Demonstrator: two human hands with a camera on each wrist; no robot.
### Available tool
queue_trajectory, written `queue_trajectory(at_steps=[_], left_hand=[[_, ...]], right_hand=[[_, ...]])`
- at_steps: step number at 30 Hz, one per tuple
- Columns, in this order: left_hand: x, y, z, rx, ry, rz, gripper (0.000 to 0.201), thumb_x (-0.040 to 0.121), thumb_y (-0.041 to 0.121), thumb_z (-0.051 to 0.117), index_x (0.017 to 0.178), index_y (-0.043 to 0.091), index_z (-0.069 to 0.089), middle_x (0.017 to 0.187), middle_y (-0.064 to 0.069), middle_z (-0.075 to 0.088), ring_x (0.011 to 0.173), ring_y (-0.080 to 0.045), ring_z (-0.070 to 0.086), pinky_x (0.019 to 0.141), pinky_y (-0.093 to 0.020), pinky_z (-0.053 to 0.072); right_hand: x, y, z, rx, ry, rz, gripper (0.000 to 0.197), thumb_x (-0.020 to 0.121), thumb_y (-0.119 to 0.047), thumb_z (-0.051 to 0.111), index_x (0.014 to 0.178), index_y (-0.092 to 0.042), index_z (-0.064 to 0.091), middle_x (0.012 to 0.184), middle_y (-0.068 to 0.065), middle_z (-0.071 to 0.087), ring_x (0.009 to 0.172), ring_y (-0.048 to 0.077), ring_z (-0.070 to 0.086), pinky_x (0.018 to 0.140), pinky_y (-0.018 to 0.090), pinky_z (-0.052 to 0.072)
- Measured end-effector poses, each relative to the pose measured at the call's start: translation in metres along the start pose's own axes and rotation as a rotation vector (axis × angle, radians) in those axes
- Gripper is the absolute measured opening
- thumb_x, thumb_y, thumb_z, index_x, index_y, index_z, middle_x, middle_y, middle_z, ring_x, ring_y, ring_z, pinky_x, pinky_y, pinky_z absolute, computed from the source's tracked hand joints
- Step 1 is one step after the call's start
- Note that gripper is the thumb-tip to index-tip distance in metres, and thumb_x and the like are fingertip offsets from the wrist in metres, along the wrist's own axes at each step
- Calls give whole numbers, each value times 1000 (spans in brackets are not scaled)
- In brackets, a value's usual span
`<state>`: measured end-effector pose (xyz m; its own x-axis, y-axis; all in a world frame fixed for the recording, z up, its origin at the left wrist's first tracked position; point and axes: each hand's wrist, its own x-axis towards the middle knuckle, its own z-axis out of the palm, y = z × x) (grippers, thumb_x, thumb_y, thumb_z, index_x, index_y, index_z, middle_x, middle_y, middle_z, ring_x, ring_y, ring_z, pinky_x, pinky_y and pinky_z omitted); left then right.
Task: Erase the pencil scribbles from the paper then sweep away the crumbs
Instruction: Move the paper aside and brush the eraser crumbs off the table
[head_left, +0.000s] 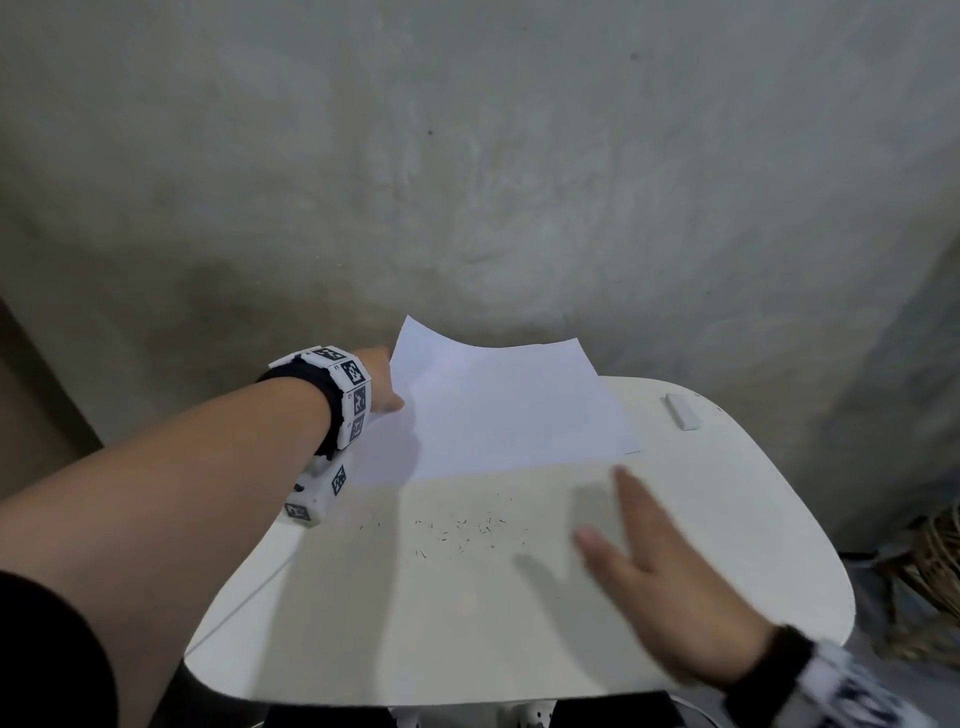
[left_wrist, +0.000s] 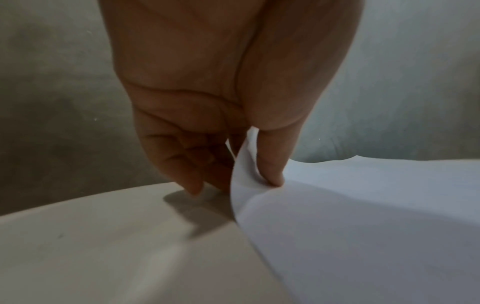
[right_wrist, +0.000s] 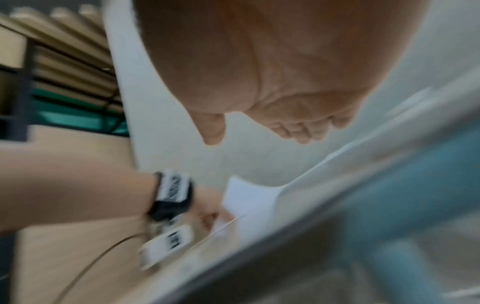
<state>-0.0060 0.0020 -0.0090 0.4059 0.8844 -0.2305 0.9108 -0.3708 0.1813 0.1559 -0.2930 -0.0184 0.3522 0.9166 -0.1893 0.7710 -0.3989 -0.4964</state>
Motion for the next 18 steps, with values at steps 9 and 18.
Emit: queue_trajectory(at_steps=[9,18], left_hand=[[6,-23,-8,104,15,-12,95,72,58,74,145,18,28,143,-11,40,127,-32,46,102,-41,40],[5,-27,2,131,-252,172,96,78,50,73,151,12,23,153,-4,31,140,-23,32,114,-36,27]], right_hand=[[11,-41,31,-228,-316,-221,108,70,-82,7,153,-15,-11,160,-3,-15,146,7,-14,115,23,-10],[34,9,-61,-473,-401,164,155,27,-104,3,147,-7,20,157,8,18,146,18,16,117,38,17]])
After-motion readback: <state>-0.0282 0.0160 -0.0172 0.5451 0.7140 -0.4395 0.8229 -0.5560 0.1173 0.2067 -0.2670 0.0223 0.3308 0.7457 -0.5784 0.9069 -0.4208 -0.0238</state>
